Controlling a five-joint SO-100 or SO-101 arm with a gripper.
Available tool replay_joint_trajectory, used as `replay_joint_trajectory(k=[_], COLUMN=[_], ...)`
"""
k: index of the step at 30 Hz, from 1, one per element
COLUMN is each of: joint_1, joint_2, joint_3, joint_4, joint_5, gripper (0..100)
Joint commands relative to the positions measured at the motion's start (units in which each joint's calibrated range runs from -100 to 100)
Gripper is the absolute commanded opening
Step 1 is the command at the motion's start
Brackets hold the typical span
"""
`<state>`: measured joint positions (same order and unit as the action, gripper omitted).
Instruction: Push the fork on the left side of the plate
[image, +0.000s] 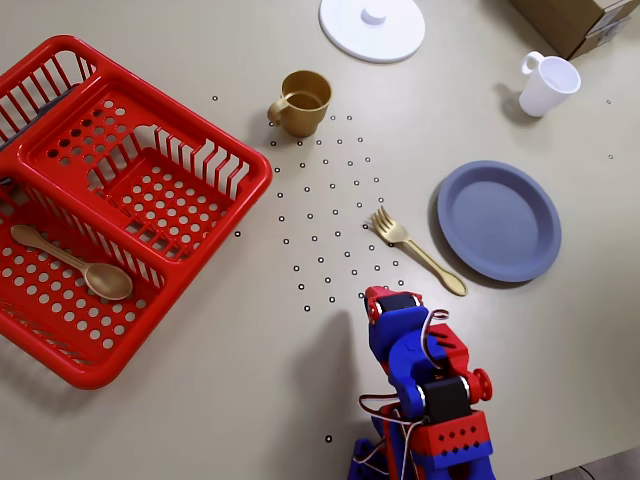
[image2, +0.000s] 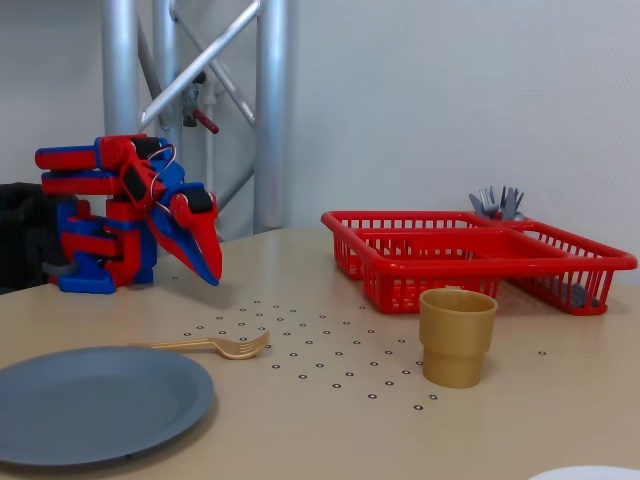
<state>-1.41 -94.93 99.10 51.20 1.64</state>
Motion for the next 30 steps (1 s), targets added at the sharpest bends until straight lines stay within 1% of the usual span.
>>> replay_joint_trajectory(k=[1, 3, 6, 12, 16, 21, 24, 27, 30], joint_1=[0.8, 0.5, 0.3, 1.3, 0.0, -1.4, -2.3, -3.3, -4.1], joint_2=[-0.8, -0.8, -0.8, -0.8, -0.8, -0.8, 1.3, 7.4, 14.9], joint_3=[0.8, 0.8, 0.8, 0.8, 0.8, 0.2, -3.4, -10.1, -18.7], joint_4=[0.3, 0.3, 0.3, 0.3, 0.3, -0.1, 0.0, 0.0, 0.0], joint_5=[0.1, 0.8, 1.1, -0.1, 1.5, 2.2, 3.9, 5.6, 6.1], gripper=[0, 2, 3, 0, 0, 0, 0, 0, 0])
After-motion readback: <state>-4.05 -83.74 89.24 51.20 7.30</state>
